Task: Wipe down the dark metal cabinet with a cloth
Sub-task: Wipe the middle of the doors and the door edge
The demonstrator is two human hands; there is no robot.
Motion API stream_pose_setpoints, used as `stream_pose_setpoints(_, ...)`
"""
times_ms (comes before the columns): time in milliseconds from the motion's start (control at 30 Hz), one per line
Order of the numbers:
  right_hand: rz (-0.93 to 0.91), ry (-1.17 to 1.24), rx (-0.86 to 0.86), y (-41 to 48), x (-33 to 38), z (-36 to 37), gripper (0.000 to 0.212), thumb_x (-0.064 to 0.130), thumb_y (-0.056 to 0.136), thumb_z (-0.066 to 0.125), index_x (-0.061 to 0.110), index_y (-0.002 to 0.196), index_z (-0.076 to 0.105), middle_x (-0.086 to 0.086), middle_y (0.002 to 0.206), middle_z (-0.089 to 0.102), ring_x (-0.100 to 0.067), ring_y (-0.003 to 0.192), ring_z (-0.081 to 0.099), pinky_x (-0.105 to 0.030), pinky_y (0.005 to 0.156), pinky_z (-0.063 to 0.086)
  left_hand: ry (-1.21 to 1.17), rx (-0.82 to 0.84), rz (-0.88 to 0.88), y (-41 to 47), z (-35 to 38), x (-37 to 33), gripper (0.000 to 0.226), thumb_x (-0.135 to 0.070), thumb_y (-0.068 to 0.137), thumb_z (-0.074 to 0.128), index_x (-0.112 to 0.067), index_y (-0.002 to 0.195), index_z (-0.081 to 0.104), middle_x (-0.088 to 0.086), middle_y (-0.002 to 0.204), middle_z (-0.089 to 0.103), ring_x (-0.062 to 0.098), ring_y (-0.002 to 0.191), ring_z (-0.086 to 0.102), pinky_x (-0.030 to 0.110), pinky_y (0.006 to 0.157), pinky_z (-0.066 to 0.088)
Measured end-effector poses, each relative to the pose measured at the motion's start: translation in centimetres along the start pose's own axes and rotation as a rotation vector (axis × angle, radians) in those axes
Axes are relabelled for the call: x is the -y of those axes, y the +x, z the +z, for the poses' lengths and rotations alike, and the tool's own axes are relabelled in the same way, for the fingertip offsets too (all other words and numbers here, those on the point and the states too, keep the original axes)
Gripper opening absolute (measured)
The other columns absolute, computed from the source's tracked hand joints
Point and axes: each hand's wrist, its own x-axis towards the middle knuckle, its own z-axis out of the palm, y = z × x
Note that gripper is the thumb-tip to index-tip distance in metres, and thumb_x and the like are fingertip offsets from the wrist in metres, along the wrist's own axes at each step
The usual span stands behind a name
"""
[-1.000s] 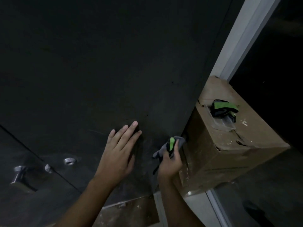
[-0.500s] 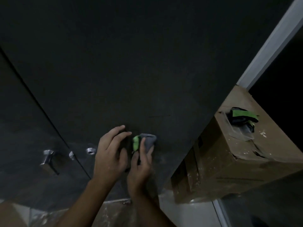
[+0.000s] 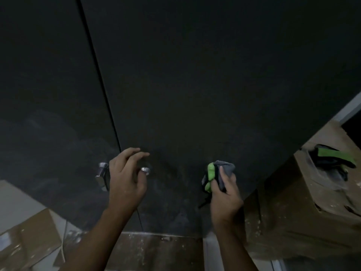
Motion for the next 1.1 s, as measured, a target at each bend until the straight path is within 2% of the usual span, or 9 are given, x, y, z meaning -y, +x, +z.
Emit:
stream_pose_setpoints(167,-0.429,-0.245,0.406,0.1,3.4,4.8,0.039,0.016,0.095,0.060,0.035,0.129,0.063,-0.015,0.125,0.062,-0.031,0.106,0.063,-0.027,0.089,0.049,-0.029,-0.051,-0.073,-1.6,0.1,1.8,0.039,-0.008,0.077,0.050,-0.011,0.111,0.069,0.005,0.118,0.060,0.023,0.112,0.054,0.033,0.100,0.036)
stream_pose_setpoints(267,-0.927,-0.472,0.341,-0.2,3.2,7.2,0.026,0.021,0.096,0.065,0.039,0.115,0.072,-0.010,0.115,0.069,-0.027,0.094,0.062,-0.033,0.074,0.053,-0.024,0.005,-0.099,-1.9,0.1,2.8,0.040,-0.010,0.080,0.049,-0.011,0.116,0.066,0.003,0.119,0.059,0.021,0.113,0.053,0.024,0.103,0.033)
stream_pose_setpoints(333,-1.273,-0.645,0.475,0.0,1.2,8.0,0.009,0.029,0.094,0.068,0.031,0.100,0.074,-0.007,0.117,0.069,-0.027,0.096,0.057,-0.040,0.074,0.051,-0.019,0.041,-0.118,-1.9,-0.1,3.4,0.040,-0.009,0.080,0.051,-0.011,0.118,0.064,0.002,0.121,0.058,0.021,0.114,0.052,0.017,0.104,0.027)
stream_pose_setpoints(467,-1.642,-0.949,0.962,1.7,0.4,7.8,0.036,0.036,0.077,0.074,0.039,0.113,0.070,-0.001,0.142,0.056,-0.029,0.117,0.041,-0.047,0.089,0.030,0.018,0.066,-0.119,-2.4,-1.0,4.7,0.042,-0.006,0.080,0.056,-0.012,0.121,0.061,0.002,0.127,0.055,0.020,0.118,0.050,0.016,0.106,0.024)
stream_pose_setpoints(567,-1.677,-0.919,0.855,2.6,3.2,8.3,0.045,0.031,0.079,0.072,0.038,0.123,0.065,0.002,0.150,0.050,-0.025,0.116,0.045,-0.046,0.089,0.032,0.041,0.017,-0.155,-2.6,-1.9,5.9,0.046,-0.003,0.076,0.056,-0.011,0.121,0.061,0.005,0.128,0.054,0.023,0.119,0.049,0.016,0.108,0.022)
stream_pose_setpoints(733,-1.451,-0.605,0.527,3.0,8.7,10.0,0.022,0.026,0.101,0.056,0.033,0.118,0.068,0.010,0.146,0.053,-0.017,0.105,0.064,-0.039,0.084,0.048,0.017,-0.041,-0.256,-3.4,-2.1,7.1,0.046,0.004,0.078,0.063,-0.011,0.122,0.059,0.005,0.129,0.054,0.023,0.121,0.046,0.021,0.107,0.027)
stream_pose_setpoints(800,-1.526,-0.686,0.593,2.4,8.8,10.6,0.030,0.022,0.094,0.063,0.029,0.123,0.067,0.007,0.151,0.049,-0.020,0.113,0.059,-0.042,0.088,0.046,-0.009,-0.011,-0.279,-3.8,-1.8,7.7,0.048,0.005,0.078,0.065,-0.011,0.123,0.059,0.004,0.129,0.055,0.020,0.123,0.047,0.014,0.109,0.022)
stream_pose_setpoints(933,-1.654,-0.879,1.022,1.9,10.1,13.0,0.054,0.025,0.073,0.080,0.026,0.126,0.067,-0.001,0.146,0.052,-0.026,0.118,0.042,-0.041,0.088,0.048,-0.092,0.057,-0.296,-4.3,-1.0,7.9,0.044,0.004,0.083,0.064,-0.010,0.125,0.058,0.003,0.120,0.061,0.015,0.115,0.053,0.012,0.107,0.030)
stream_pose_setpoints(1100,-1.519,-0.867,0.969,0.7,14.1,15.4,0.048,0.020,0.075,0.076,0.021,0.122,0.069,-0.004,0.143,0.053,-0.027,0.119,0.049,-0.041,0.091,0.048,-0.162,0.034,-0.481,-4.8,-1.1,7.2,0.038,-0.008,0.095,0.054,-0.017,0.132,0.051,-0.001,0.103,0.070,0.010,0.085,0.065,0.022,0.076,0.049)
